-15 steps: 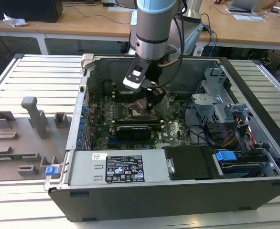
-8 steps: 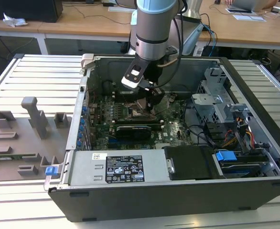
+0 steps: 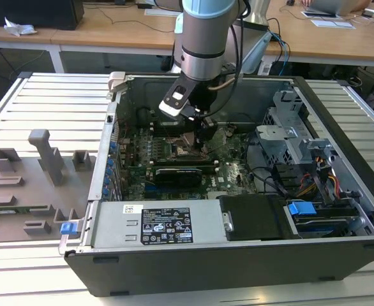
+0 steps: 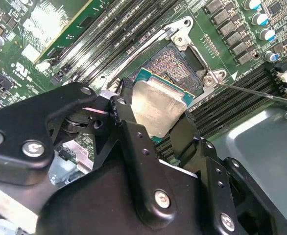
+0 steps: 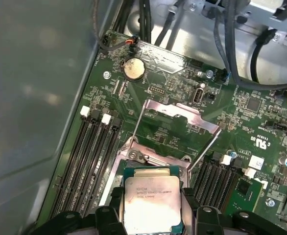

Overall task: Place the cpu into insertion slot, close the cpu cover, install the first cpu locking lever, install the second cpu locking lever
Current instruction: 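Place the cpu into insertion slot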

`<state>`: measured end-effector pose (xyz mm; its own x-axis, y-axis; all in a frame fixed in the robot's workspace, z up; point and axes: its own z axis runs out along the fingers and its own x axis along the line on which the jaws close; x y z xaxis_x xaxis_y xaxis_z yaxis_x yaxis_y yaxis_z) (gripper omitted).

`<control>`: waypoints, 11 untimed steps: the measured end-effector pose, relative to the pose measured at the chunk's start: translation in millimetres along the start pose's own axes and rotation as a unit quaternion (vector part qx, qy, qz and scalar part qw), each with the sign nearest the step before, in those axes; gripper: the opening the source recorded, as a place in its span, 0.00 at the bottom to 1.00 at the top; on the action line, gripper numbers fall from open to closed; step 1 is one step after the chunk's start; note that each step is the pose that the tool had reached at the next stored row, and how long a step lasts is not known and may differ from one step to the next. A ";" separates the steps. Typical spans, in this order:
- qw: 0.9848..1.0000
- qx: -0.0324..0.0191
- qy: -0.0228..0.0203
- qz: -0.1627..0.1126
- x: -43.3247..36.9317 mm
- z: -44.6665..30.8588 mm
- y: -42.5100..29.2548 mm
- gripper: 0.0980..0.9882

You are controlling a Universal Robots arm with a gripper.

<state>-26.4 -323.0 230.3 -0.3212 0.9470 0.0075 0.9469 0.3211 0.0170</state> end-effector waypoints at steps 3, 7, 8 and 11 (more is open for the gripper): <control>1.000 0.000 -0.001 0.019 0.0 0.2 0.0 0.50; 0.999 0.000 -0.001 0.051 0.0 0.4 0.0 0.50; 0.998 0.000 -0.001 0.056 0.0 0.4 0.0 0.50; 0.997 0.000 -0.002 0.080 0.0 0.5 0.0 0.50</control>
<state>-26.4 -323.0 229.7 -0.1654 0.9862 0.0061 0.9861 0.1653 0.0167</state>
